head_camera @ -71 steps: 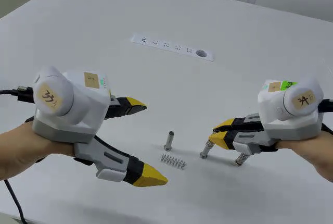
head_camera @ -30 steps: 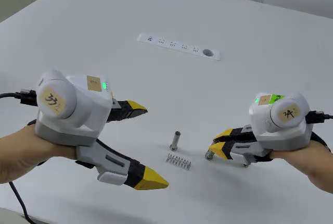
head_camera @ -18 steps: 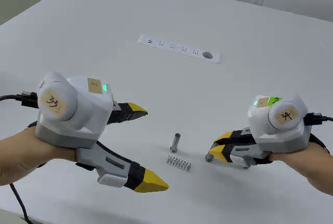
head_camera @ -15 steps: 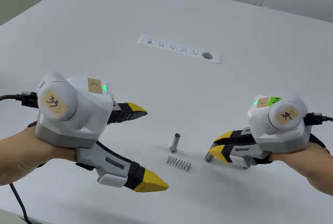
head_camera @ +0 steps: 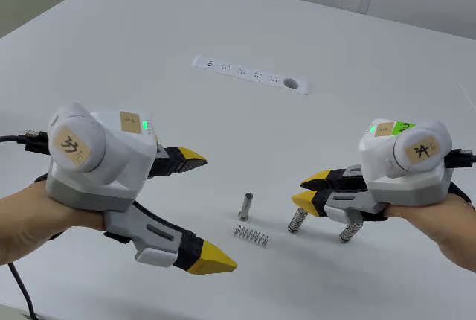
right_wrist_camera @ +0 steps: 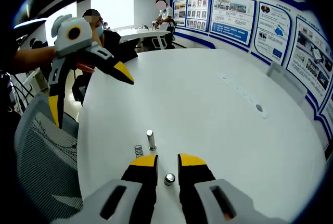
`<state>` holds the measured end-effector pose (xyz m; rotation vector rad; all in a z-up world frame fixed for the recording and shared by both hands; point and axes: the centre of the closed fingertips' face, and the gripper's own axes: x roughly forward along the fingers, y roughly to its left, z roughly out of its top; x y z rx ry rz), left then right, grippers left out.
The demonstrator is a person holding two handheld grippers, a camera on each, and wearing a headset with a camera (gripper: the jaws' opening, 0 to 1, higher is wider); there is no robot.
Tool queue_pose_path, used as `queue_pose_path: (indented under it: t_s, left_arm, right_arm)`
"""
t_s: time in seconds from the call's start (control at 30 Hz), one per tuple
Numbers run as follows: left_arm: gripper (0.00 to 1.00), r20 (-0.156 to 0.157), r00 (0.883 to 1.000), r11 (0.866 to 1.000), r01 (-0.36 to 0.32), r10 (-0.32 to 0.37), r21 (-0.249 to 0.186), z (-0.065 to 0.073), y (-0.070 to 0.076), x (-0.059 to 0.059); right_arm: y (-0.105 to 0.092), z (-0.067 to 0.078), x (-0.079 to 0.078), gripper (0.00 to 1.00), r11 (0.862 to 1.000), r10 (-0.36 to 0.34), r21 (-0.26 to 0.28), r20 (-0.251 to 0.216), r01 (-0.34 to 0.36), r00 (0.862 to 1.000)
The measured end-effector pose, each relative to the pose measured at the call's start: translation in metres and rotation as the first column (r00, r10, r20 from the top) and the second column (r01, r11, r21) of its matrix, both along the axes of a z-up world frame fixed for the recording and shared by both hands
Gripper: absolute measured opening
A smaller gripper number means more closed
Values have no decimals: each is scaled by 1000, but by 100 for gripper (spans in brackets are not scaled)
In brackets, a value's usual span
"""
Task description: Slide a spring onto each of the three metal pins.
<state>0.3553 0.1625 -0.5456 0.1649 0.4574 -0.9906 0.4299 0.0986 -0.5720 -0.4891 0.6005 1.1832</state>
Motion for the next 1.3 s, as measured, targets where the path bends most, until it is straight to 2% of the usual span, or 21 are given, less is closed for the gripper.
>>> queue_pose_path:
  t_s: [0.07,0.17,0.33,0.37,0.47,0.7,1.2,1.23,1.3]
  left_arm:
    - [93,3,1000,1000,-1,1,5,0,1,1]
    - [92,3,1000,1000,-2,2,5,0,1,0]
    - [92,-1,1000,1000,-6,6,6,-2,3,-1]
    - [92,-3,1000,1000,-8,8,7,-3,4,-2]
    - [92,-7,1000,1000,-14,14,6,-4,7,-3]
    - [92,-15,999,999,-35,35,9,-8,17,-3]
    - [92,-39,998,999,-51,52,18,-16,26,-4]
    - [92,-40,998,999,-50,51,20,-17,26,-4]
    - [92,-45,998,999,-48,49,23,-18,26,-5]
  right_arm:
    - [7,2,-6,16,1000,20,13,-5,-19,1000]
    - [17,-3,-17,16,999,48,11,-18,-48,999]
    - [29,-27,-40,16,992,118,-33,-49,-120,992]
    - [27,-36,-43,17,986,149,-74,-42,-152,988]
    - [26,-51,-44,17,975,174,-135,-26,-176,984]
    - [28,-71,-41,17,976,151,-151,-63,-159,987]
    - [25,-97,-43,16,963,149,-209,-102,-168,984]
    - [28,-94,-44,16,973,130,-173,-120,-150,984]
    - [25,-93,-42,16,975,116,-175,-129,-138,985]
